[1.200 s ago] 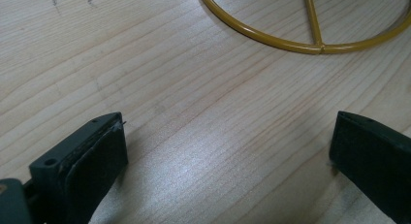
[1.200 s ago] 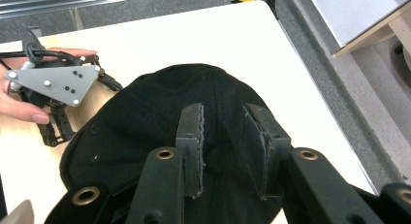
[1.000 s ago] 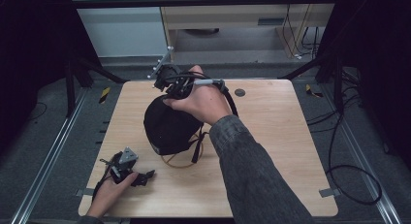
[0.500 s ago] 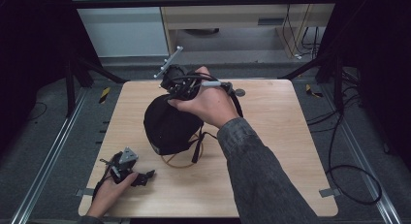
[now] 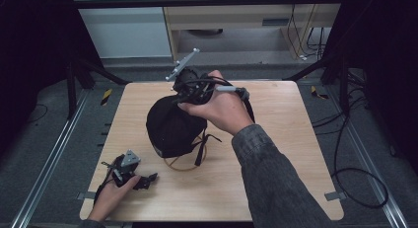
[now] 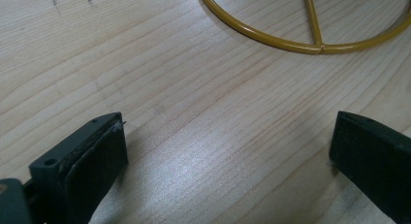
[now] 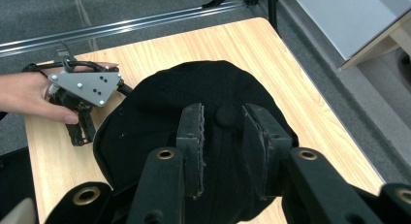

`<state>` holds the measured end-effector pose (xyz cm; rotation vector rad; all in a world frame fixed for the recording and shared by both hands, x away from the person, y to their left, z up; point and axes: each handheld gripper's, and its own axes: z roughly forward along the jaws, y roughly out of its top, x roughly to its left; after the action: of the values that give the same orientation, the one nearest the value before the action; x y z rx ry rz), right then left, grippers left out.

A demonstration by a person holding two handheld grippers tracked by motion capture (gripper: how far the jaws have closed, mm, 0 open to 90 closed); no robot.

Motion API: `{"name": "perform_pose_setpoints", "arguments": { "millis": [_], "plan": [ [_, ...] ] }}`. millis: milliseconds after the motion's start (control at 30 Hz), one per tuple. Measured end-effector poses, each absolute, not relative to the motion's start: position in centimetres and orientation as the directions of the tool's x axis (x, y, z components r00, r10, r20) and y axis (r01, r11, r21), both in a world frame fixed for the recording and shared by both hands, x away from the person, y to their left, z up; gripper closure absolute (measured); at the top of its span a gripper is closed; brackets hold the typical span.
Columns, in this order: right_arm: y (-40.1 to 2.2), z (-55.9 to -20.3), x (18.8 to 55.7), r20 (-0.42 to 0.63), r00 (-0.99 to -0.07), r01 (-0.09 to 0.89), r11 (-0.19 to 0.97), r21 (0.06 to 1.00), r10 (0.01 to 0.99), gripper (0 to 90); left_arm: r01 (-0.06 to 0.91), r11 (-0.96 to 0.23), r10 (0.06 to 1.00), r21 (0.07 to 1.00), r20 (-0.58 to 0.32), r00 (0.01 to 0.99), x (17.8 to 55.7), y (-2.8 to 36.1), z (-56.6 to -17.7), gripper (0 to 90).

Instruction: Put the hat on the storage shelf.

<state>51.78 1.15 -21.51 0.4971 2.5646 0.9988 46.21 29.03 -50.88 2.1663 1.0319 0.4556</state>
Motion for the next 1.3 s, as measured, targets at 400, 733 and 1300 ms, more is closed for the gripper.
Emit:
{"name": "perform_pose_setpoints", "arguments": {
  "millis": [400, 733, 1300],
  "plan": [
    [-0.6, -20.9, 50.9, -0.186, -0.868, 0.2, 0.666, 0.718, 0.461, 67.8, 0.54, -0.451, 0.781, 0.711, 0.021, 0.625, 46.2, 29.0, -50.9, 0.0],
    [-2.1, -21.3, 50.7, -0.169, -0.841, 0.229, 0.62, 0.75, 0.514, 47.9, 0.54, -0.451, 0.781, 0.711, 0.021, 0.625, 46.2, 29.0, -50.9, 0.0],
    [-6.6, -22.9, 50.3, -0.208, -0.767, 0.259, 0.59, 0.764, 0.607, 6.7, 0.541, -0.449, 0.781, 0.711, 0.018, 0.624, 46.2, 29.0, -50.9, 0.0]
  ]
}}
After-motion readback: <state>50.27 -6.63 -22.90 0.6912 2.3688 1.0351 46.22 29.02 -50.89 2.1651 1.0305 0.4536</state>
